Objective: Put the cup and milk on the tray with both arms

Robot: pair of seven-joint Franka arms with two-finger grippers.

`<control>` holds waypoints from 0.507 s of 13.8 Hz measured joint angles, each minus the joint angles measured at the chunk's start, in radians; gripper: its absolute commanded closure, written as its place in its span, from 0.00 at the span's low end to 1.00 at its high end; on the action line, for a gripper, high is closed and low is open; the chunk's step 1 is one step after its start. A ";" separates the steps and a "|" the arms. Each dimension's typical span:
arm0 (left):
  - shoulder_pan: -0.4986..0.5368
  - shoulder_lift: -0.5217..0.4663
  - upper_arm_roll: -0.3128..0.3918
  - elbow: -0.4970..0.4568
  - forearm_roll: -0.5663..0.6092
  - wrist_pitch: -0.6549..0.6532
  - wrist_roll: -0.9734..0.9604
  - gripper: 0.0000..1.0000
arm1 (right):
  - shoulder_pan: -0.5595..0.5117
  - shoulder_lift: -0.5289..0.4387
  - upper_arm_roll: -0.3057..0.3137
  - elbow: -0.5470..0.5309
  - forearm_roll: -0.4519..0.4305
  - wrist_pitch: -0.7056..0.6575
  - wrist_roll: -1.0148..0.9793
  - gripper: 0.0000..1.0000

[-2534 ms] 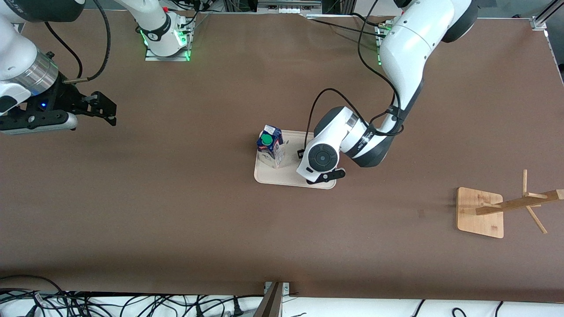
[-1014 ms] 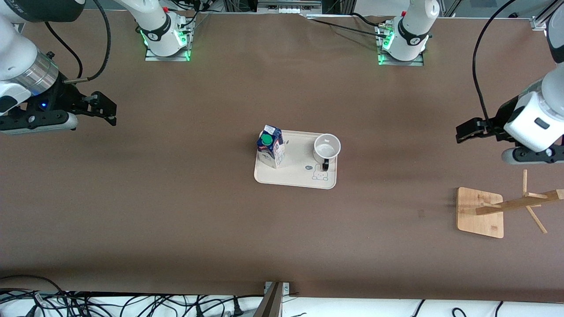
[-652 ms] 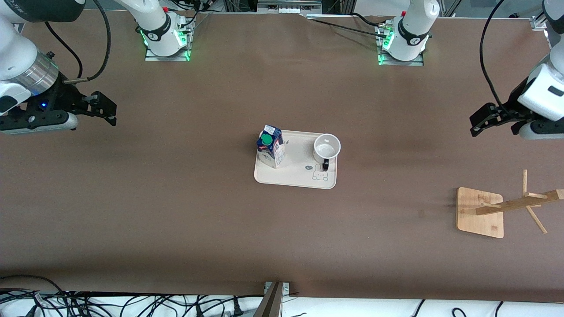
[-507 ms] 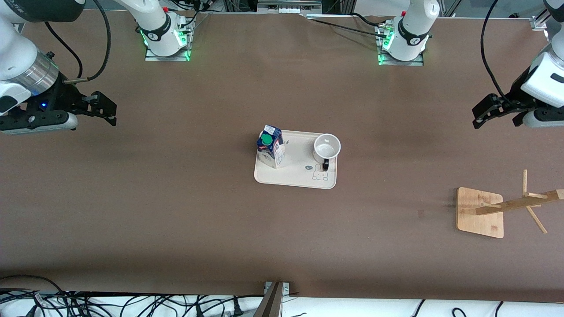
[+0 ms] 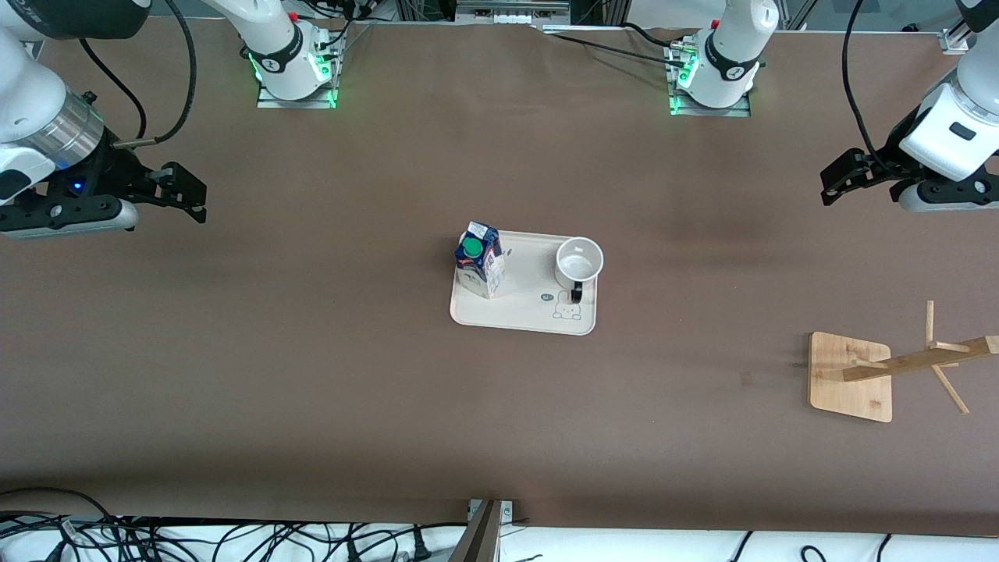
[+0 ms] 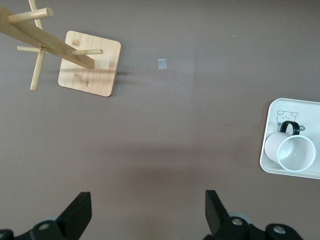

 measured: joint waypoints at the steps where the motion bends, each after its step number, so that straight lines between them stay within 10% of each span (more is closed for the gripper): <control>1: 0.000 0.000 0.000 0.001 0.000 -0.001 0.009 0.00 | 0.000 0.000 0.000 0.000 0.000 0.000 0.000 0.00; 7: -0.003 0.000 0.000 0.001 -0.001 -0.001 0.029 0.00 | 0.000 0.000 0.000 0.000 0.000 0.000 0.000 0.00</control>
